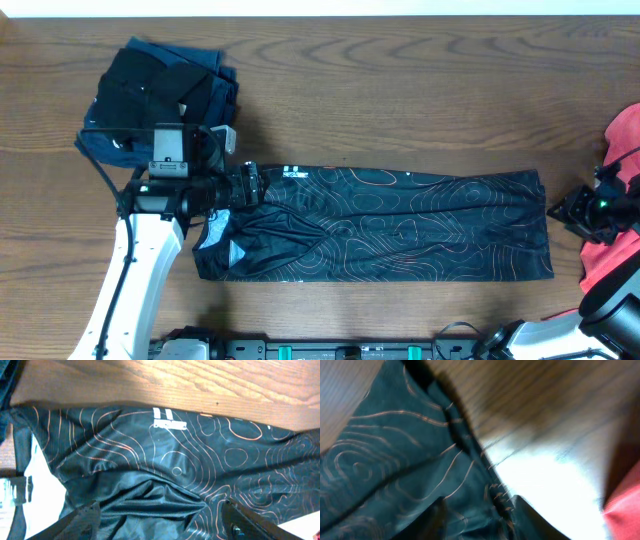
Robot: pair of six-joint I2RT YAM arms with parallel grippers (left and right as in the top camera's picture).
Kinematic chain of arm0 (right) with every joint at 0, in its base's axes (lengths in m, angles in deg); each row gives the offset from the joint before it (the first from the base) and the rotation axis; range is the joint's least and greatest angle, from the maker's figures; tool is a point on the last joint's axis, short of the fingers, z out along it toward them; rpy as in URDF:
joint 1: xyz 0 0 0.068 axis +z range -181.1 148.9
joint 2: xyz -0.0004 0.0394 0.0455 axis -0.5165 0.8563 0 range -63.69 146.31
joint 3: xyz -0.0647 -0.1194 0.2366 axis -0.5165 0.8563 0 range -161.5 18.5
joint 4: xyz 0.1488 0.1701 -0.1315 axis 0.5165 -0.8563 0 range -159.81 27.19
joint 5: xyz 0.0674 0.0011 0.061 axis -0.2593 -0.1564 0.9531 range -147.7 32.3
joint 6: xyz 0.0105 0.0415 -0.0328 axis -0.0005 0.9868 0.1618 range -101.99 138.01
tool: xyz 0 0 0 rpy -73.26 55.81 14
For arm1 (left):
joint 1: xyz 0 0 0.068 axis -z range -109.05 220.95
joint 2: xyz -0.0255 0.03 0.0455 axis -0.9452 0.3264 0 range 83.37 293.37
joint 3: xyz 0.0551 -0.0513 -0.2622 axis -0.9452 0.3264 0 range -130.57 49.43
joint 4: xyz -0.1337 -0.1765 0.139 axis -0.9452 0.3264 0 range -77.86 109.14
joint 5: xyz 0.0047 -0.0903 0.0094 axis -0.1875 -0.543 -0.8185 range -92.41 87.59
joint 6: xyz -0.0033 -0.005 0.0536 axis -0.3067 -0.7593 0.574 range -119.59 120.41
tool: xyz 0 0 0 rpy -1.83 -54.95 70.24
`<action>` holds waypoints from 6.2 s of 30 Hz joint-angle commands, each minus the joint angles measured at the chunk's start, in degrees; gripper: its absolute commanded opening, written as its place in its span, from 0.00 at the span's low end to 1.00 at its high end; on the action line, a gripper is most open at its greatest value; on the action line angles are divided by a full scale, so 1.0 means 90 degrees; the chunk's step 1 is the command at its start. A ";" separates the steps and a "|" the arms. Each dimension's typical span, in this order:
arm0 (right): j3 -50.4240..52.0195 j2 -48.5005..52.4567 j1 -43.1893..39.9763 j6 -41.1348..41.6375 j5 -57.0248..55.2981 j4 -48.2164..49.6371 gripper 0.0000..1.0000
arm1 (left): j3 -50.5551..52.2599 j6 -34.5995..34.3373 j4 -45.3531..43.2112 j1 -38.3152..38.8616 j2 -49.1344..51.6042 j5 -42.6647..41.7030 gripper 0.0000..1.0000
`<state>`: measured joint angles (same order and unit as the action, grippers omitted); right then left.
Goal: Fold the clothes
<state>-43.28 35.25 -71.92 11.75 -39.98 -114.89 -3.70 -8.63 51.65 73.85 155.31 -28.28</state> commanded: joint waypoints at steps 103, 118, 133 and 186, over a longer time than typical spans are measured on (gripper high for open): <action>-0.0789 0.1778 0.0561 -0.0765 0.1265 0.0447 0.01 | 0.0928 -0.0265 -0.2387 -0.0964 0.0964 -0.1838 0.76; -0.1428 0.0114 0.1447 0.0644 -0.0306 -0.0413 0.01 | 0.0928 -0.0267 -0.2108 -0.0964 0.0816 -0.1838 0.76; -0.1331 0.0117 0.4284 0.1127 -0.1554 -0.0928 0.01 | 0.0928 -0.0267 -0.1984 -0.0964 0.0814 -0.1838 0.76; -0.0338 0.0593 0.3334 0.1302 0.3492 0.2093 0.01 | 0.0928 -0.0267 -0.1921 -0.0964 0.0816 -0.1838 0.77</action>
<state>-45.95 43.97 -39.74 25.34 -12.20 -96.03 4.65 -11.60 34.23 65.32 163.48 -45.04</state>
